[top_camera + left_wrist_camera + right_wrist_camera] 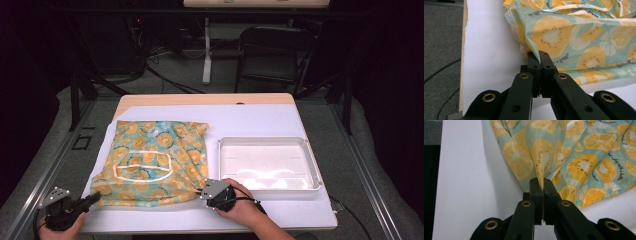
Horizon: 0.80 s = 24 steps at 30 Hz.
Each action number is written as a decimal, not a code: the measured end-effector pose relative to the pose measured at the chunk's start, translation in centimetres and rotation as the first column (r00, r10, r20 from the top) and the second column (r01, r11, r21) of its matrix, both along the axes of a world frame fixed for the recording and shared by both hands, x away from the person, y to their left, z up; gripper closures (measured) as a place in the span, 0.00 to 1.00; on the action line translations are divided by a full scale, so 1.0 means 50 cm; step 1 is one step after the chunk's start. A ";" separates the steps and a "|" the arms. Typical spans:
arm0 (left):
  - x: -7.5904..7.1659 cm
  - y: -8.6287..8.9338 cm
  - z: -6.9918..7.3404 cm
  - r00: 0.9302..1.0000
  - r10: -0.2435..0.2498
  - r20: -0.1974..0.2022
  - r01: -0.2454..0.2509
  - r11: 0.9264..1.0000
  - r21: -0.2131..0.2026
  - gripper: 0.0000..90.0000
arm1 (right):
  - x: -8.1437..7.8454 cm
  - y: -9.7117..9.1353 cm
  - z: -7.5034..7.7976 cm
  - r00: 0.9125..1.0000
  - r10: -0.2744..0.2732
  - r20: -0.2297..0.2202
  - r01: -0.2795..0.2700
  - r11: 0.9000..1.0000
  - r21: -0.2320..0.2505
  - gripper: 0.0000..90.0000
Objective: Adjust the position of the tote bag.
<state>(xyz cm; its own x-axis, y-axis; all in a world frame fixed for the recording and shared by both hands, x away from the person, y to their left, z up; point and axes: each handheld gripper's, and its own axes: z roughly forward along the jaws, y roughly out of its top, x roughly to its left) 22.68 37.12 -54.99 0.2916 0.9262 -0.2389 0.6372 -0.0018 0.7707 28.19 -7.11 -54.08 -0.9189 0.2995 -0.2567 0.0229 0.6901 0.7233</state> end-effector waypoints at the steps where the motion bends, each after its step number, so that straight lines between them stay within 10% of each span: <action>1: -0.001 -0.001 0.002 1.000 -0.002 0.002 0.002 1.000 0.013 0.99 | 0.001 -0.001 0.002 1.000 0.003 0.000 -0.003 1.000 -0.012 0.99; 24: -0.005 -0.023 0.045 0.994 -0.010 0.109 -0.004 0.992 0.128 0.99 | -0.002 -0.017 0.035 0.999 -0.039 -0.001 0.039 0.998 0.046 1.00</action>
<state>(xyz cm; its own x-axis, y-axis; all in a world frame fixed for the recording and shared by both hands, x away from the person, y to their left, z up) 22.44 35.96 -52.76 0.3121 0.9463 -0.0845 0.5487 -0.1069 0.8292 28.09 -7.95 -52.34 -0.9065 0.3464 -0.2414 0.0493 0.6546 0.7544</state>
